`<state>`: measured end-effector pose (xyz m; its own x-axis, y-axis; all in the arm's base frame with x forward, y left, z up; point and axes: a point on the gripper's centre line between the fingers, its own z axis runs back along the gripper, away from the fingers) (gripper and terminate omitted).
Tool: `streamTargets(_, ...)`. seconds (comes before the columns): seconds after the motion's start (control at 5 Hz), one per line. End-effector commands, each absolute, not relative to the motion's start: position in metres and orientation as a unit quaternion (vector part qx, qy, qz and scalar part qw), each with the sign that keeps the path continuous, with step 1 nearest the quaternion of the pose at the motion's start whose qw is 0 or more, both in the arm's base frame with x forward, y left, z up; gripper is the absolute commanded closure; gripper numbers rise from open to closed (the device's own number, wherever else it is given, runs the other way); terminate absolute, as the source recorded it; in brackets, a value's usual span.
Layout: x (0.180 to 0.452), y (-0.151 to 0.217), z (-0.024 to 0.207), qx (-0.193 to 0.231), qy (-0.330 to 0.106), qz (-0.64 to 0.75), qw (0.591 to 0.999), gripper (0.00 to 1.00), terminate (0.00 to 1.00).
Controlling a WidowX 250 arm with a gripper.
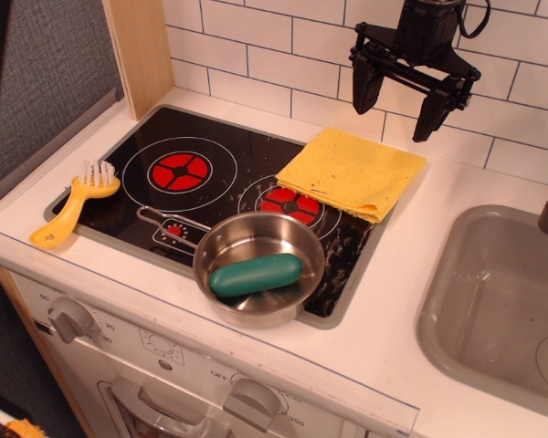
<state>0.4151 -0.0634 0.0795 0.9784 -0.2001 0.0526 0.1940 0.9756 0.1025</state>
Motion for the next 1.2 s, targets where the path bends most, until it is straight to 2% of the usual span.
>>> streamTargets(0.0, 0.415, -0.063, 0.079, 0.048, -0.031, -0.099, 0.993, 0.00, 0.00)
streamTargets(0.2, 0.398, -0.054, 0.091, 0.038, -0.046, -0.115, 0.992, 0.00, 0.00)
streamTargets(0.4, 0.365, -0.043, 0.109, 0.013, -0.077, -0.149, 0.986, 0.00, 0.00)
streamTargets(0.6, 0.331, -0.026, 0.111, -0.014, -0.085, -0.187, 0.979, 0.00, 0.00)
streamTargets(0.8, 0.309, -0.016, 0.082, -0.026, -0.054, -0.206, 0.977, 0.00, 0.00)
streamTargets(1.0, 0.296, -0.015, 0.057, -0.007, -0.032, -0.214, 0.976, 0.00, 0.00)
